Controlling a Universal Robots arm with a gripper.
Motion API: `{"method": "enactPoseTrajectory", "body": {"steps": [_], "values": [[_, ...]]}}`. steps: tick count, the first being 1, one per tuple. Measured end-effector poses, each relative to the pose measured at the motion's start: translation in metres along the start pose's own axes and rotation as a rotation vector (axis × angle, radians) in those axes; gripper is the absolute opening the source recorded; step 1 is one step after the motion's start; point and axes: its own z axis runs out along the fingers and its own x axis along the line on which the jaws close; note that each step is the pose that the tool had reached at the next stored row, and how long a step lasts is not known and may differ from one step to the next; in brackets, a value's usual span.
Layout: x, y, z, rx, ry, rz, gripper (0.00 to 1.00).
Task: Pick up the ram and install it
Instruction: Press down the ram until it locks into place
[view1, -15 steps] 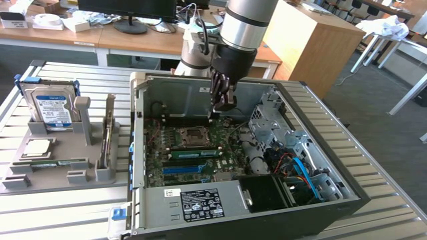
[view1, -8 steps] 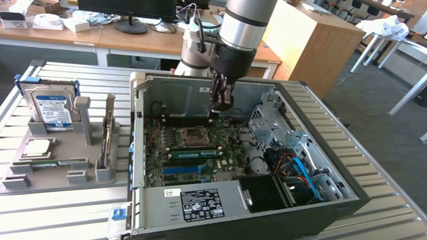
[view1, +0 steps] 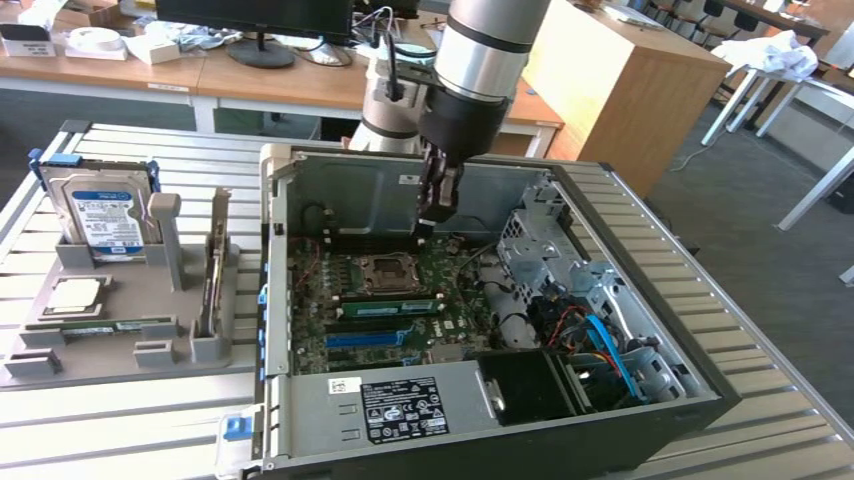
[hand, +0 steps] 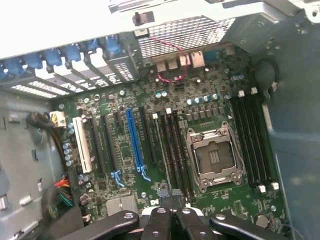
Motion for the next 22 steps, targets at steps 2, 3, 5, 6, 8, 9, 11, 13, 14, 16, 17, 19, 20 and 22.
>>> {"method": "enactPoseTrajectory", "body": {"steps": [2, 3, 5, 6, 8, 9, 11, 13, 14, 16, 17, 19, 20, 22], "values": [[0.0000, 0.0001, 0.0000, -0.0004, -0.0013, 0.030, 0.10], [0.0000, 0.0002, 0.0001, -0.0006, -0.0022, 0.048, 0.10], [0.0000, 0.0002, 0.0002, -0.0010, -0.0037, 0.082, 0.10], [0.0001, 0.0003, 0.0002, -0.0012, -0.0045, 0.099, 0.10], [0.0000, 0.0002, 0.0003, -0.0017, -0.0061, 0.133, 0.10], [0.0000, 0.0002, 0.0004, -0.0019, -0.0069, 0.151, 0.10], [0.0000, 0.0002, 0.0005, -0.0023, -0.0085, 0.186, 0.10], [0.0000, 0.0002, 0.0006, -0.0028, -0.0100, 0.220, 0.10], [0.0000, 0.0002, 0.0006, -0.0030, -0.0108, 0.237, 0.10], [0.0000, 0.0002, 0.0008, -0.0035, -0.0125, 0.273, 0.10], [0.0000, 0.0002, 0.0008, -0.0037, -0.0132, 0.290, 0.10], [0.0000, 0.0002, 0.0009, -0.0041, -0.0148, 0.323, 0.10], [0.0000, 0.0002, 0.0010, -0.0043, -0.0156, 0.340, 0.10], [0.0000, 0.0002, 0.0011, -0.0048, -0.0172, 0.375, 0.10]]}}
